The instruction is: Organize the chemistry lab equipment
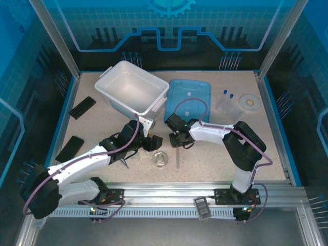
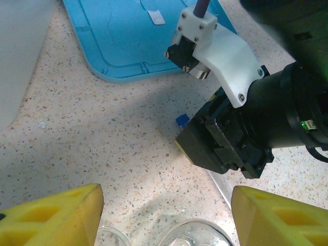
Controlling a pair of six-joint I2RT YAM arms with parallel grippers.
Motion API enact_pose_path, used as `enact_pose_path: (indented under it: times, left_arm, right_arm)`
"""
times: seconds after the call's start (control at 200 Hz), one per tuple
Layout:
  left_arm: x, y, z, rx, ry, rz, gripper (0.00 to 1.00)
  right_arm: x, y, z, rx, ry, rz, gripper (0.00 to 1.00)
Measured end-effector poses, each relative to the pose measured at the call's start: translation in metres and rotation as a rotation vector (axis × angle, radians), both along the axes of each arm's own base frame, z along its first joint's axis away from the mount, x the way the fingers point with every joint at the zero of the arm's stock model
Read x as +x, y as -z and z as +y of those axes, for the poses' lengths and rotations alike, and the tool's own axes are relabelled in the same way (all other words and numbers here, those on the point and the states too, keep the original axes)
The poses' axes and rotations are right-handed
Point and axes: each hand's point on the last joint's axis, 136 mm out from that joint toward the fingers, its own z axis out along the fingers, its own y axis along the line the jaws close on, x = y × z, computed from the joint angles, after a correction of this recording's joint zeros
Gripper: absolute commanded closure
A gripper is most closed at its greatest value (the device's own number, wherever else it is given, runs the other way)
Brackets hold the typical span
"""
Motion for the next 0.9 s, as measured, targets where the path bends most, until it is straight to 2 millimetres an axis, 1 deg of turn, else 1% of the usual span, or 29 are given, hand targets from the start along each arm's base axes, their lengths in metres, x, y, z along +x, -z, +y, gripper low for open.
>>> enact_pose_path:
  times: [0.185,0.415,0.595,0.671,0.741,0.801,0.901]
  left_arm:
    - [0.001,0.004,0.0,0.006,0.0,0.011,0.32]
    - [0.001,0.002,-0.002,-0.007,0.007,0.009,0.32]
    - [-0.001,-0.001,-0.007,-0.033,0.023,0.015,0.32]
    - [-0.003,-0.002,-0.011,-0.057,0.032,0.025,0.32]
    - [-0.005,-0.006,-0.015,-0.086,0.046,0.034,0.32]
    - [-0.005,-0.01,-0.019,-0.117,0.053,0.039,0.32]
    - [-0.005,-0.018,-0.027,-0.173,0.065,0.04,0.32]
  right_arm:
    - [0.002,0.003,-0.002,-0.017,0.007,-0.006,0.74]
    - [0.003,0.003,-0.003,-0.025,0.013,-0.01,0.8]
    - [0.004,-0.003,-0.002,-0.01,0.021,-0.021,0.8]
    - [0.005,-0.012,-0.004,0.012,0.026,-0.041,0.81]
    - [0.008,-0.027,-0.008,0.048,0.044,-0.07,0.81]
    - [0.013,-0.044,-0.015,0.09,0.073,-0.108,0.81]
    - [0.025,-0.081,-0.023,0.166,0.131,-0.199,0.81]
